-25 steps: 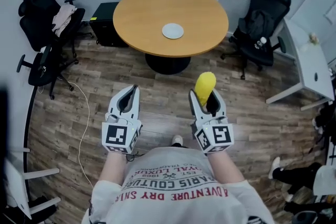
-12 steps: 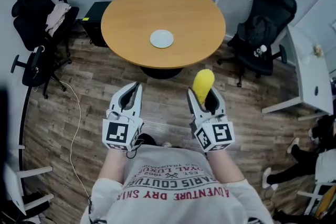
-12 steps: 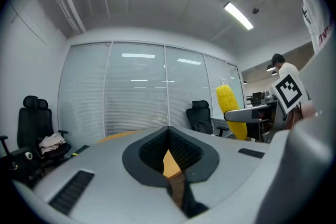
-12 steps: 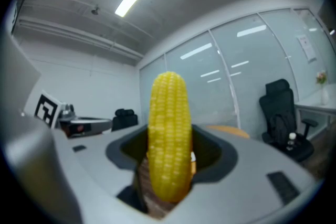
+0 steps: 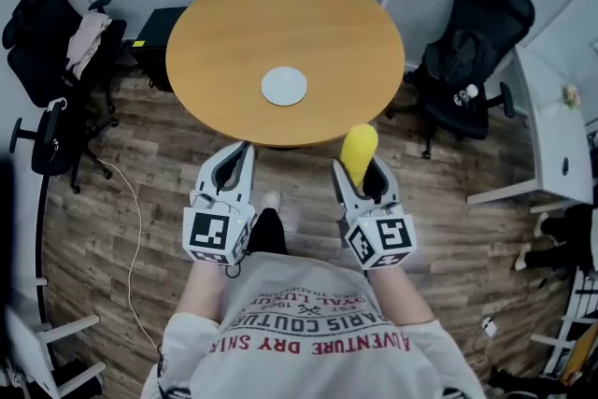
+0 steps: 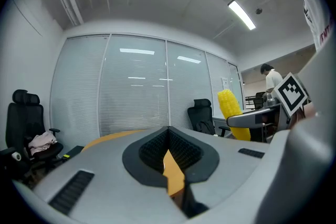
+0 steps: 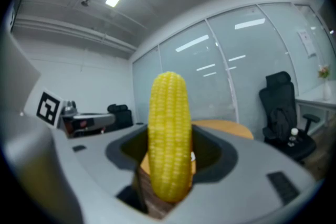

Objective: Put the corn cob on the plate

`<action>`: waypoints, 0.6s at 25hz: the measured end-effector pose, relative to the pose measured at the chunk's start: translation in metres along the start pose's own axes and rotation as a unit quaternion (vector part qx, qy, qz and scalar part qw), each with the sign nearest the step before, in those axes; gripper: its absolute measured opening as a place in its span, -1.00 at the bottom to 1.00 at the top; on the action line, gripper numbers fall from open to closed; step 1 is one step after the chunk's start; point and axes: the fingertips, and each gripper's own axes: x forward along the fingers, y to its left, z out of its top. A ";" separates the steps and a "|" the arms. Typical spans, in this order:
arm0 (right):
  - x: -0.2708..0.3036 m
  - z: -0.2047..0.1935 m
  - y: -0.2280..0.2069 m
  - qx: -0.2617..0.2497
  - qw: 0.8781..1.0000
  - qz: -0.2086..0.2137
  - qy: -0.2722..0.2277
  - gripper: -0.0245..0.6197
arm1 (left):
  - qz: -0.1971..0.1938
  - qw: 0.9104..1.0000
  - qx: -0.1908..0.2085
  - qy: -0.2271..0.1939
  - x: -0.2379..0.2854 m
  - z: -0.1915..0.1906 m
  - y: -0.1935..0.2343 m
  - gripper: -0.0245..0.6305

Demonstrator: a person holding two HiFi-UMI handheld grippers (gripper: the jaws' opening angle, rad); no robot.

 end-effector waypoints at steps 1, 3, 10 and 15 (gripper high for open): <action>0.012 0.000 -0.003 0.003 1.000 -0.004 0.002 -0.11 | -0.004 1.000 -0.002 -0.001 0.012 0.001 0.009 -0.83; 0.040 0.002 -0.010 0.005 1.000 -0.013 0.006 -0.11 | -0.013 1.000 -0.005 -0.003 0.038 0.003 0.028 -0.83; 0.148 0.013 -0.021 0.006 0.999 -0.044 0.020 -0.11 | -0.055 0.998 -0.012 -0.014 0.127 0.010 0.106 -0.83; 0.211 0.006 -0.025 0.012 0.998 -0.052 0.032 -0.11 | -0.067 0.998 -0.009 -0.010 0.173 0.005 0.152 -0.83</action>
